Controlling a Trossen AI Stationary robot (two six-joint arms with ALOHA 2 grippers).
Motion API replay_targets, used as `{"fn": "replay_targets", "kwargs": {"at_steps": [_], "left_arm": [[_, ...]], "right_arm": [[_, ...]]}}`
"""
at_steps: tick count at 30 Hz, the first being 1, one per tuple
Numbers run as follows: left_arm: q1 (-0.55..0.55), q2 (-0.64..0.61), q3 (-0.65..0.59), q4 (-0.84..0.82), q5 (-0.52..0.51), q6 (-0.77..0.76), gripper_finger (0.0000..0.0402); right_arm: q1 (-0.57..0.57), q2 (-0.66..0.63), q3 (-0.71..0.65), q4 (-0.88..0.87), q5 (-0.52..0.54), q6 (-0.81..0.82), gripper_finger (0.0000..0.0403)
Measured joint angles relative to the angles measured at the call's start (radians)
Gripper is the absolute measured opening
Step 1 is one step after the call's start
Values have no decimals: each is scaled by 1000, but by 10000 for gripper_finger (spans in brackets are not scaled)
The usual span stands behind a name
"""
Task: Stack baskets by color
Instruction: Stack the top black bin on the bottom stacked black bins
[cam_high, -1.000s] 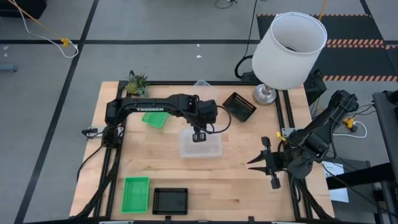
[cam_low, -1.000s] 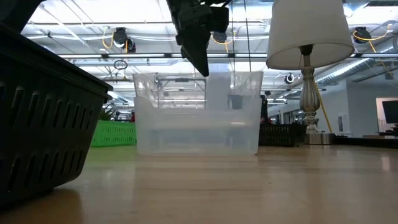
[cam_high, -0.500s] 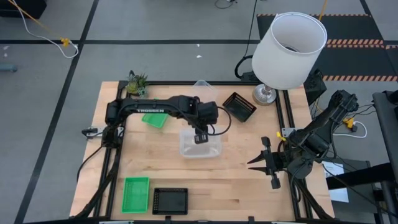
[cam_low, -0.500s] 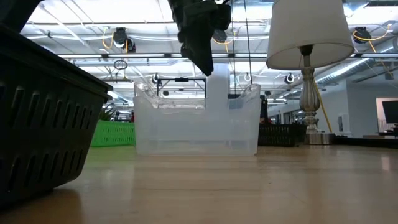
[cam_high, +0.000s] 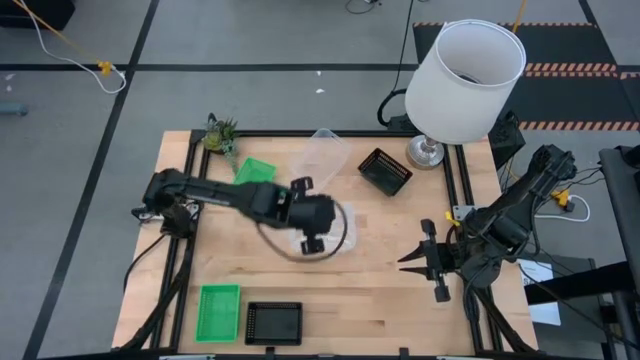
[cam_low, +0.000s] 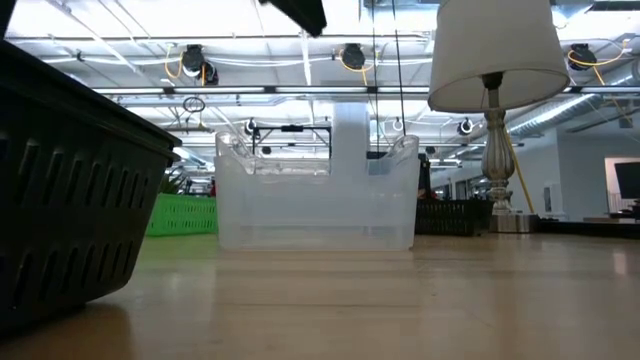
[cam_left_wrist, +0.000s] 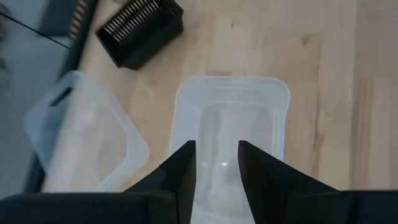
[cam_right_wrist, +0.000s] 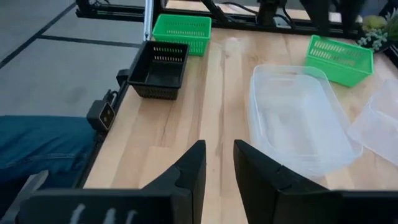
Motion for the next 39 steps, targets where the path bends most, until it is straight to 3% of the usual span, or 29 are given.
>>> {"fn": "replay_targets", "kwargs": {"at_steps": [8,12,19,24,30,34,39], "left_arm": [[-146,-9,-3,-18,-234,-75,122],[-175,-23,-80,-10,-301,-112,121],[-170,-213,-431,196,-315,-199,81],[-165,-444,-701,423,-318,-228,47],[-165,-685,-991,568,-314,-290,21],[-165,-780,-1109,587,-313,-363,7],[-165,-826,-1180,644,-314,-393,5]], "right_arm": [[-3,1,-63,37,3,1,77],[-14,-1,-63,39,18,0,77],[-41,-2,-63,39,31,-29,77],[-75,-2,-63,39,31,-58,77],[-133,-1,-63,33,69,-72,77],[-173,6,-63,-4,156,-41,77],[-256,33,-63,-87,182,7,77]]}}
